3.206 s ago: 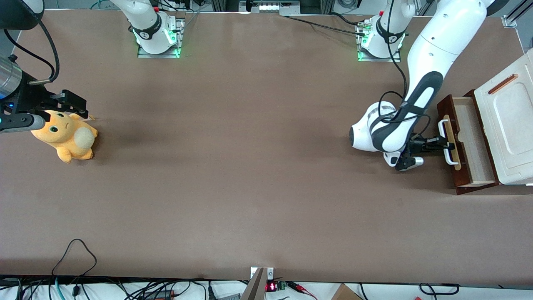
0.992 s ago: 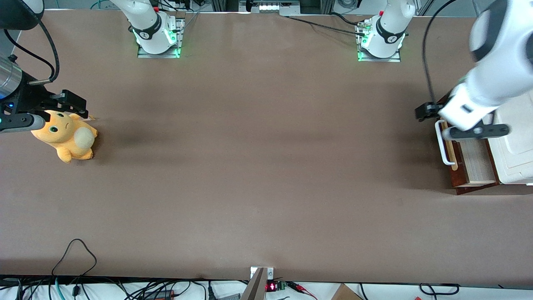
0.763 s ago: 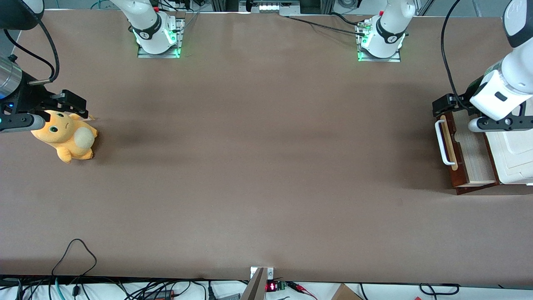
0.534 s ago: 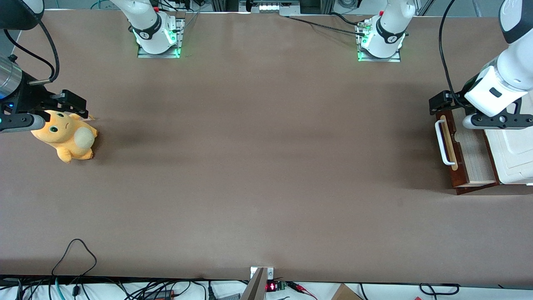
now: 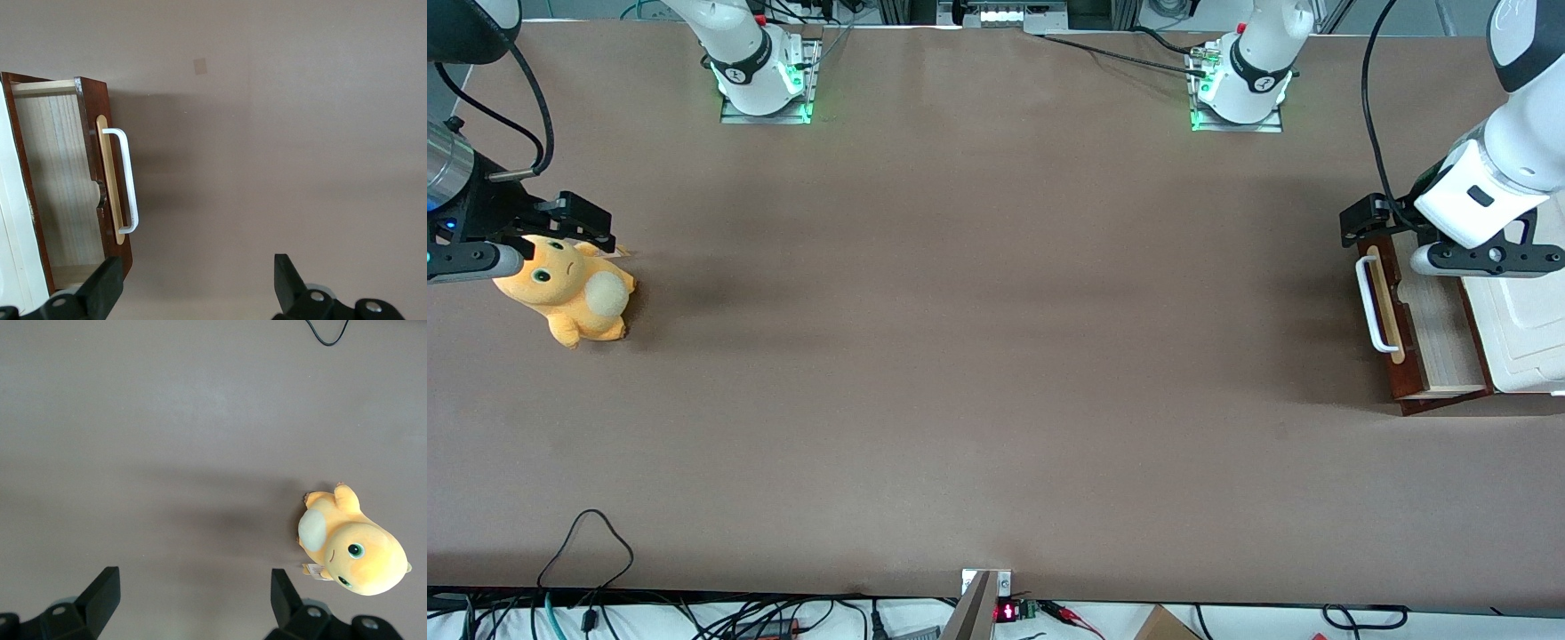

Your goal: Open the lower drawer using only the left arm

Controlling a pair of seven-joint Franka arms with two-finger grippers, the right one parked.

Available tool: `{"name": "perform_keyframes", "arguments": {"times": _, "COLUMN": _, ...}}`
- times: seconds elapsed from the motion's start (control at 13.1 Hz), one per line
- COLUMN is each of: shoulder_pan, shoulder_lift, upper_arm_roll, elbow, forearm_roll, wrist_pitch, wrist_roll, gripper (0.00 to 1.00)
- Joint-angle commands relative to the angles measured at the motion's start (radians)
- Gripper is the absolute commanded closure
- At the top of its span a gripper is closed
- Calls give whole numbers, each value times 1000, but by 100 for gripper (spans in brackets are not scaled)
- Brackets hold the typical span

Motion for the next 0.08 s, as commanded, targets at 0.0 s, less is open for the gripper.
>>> {"name": "perform_keyframes", "arguments": {"times": 0.0, "shoulder_pan": -3, "shoulder_lift": -12, "upper_arm_roll": 6, "elbow": 0, "forearm_roll": -17, "wrist_pitch": 5, "wrist_roll": 23, "gripper": 0}}
